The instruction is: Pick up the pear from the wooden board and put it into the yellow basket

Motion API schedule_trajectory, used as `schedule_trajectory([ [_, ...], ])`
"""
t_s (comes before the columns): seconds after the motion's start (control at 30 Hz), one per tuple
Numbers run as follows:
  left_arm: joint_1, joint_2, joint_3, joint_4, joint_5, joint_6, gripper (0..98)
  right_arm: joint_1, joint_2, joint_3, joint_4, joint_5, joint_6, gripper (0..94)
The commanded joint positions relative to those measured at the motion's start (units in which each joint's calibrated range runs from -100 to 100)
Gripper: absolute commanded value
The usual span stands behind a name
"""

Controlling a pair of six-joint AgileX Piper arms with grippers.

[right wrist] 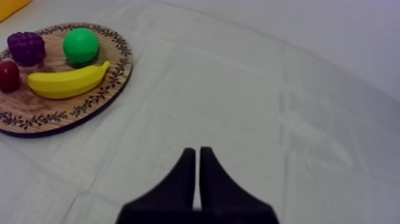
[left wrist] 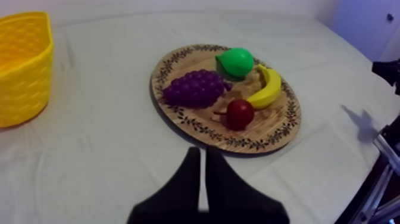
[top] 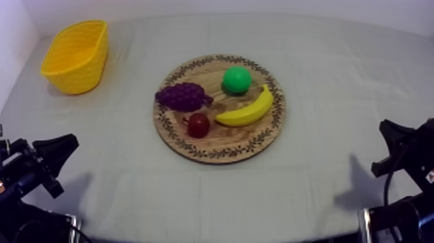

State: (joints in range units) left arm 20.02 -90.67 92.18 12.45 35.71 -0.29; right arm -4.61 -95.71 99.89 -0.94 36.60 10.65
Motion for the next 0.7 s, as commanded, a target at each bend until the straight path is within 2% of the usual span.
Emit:
schedule_trajectory([
  [0.0, 0.19, 5.44, -3.52, 0.55, 0.56, -0.53, 1.0, 0.01, -0.04, 0.0, -0.01, 0.01, 0.02, 0.4],
  [0.3, 1.03, 24.25, -17.19, 1.31, 4.11, -2.7, 0.0, 0.01, -0.04, 0.0, -0.01, 0.01, 0.02, 0.4],
  [0.67, 3.11, 49.46, -34.85, 0.61, 7.25, 0.61, 0.0, 0.01, -0.04, 0.0, -0.01, 0.01, 0.02, 0.4],
])
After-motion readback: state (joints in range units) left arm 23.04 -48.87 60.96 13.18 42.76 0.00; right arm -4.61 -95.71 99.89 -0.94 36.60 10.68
